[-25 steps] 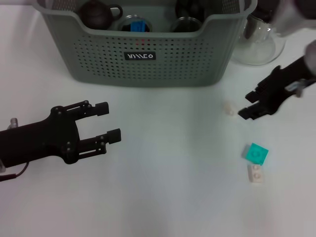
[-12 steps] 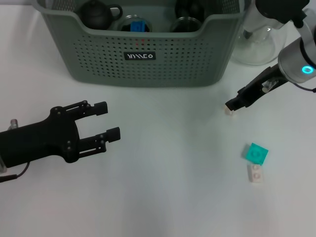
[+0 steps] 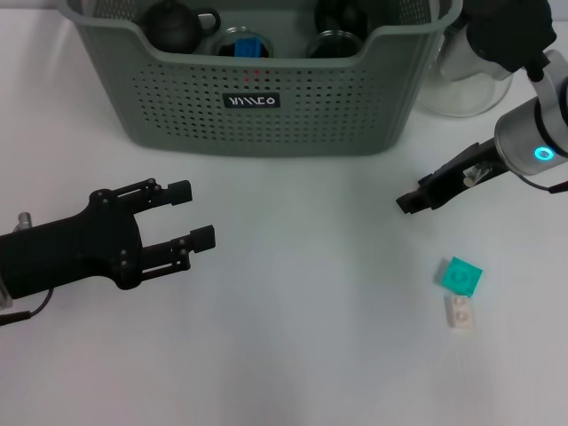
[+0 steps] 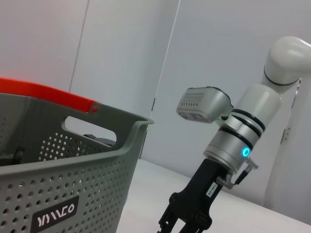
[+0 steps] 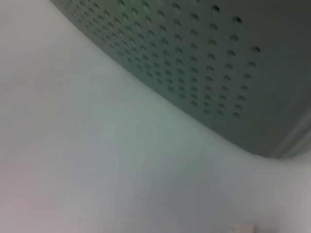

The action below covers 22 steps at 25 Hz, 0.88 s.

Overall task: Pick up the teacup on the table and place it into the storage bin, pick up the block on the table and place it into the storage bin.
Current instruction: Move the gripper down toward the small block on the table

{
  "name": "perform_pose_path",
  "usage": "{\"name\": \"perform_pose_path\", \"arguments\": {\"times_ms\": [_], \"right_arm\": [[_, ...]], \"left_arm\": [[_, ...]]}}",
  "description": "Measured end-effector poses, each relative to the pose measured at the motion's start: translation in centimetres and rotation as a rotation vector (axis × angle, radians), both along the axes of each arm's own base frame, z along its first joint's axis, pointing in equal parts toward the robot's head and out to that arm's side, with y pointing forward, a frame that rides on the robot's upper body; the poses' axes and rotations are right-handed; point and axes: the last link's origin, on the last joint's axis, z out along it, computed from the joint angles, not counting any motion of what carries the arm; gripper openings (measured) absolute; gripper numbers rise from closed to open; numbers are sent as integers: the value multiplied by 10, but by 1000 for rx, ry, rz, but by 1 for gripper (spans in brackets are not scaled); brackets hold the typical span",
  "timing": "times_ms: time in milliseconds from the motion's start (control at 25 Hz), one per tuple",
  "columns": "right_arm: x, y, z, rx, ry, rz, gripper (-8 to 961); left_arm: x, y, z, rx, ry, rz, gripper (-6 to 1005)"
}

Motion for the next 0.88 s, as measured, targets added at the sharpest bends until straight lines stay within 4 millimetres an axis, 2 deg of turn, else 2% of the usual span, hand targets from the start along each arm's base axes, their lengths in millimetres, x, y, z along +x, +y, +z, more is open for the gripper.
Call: {"name": "perform_pose_path", "arguments": {"times_ms": [880], "right_arm": [[12, 5, 0, 51, -27, -8, 462]], "left_arm": [[1, 1, 1, 7, -7, 2, 724]]}}
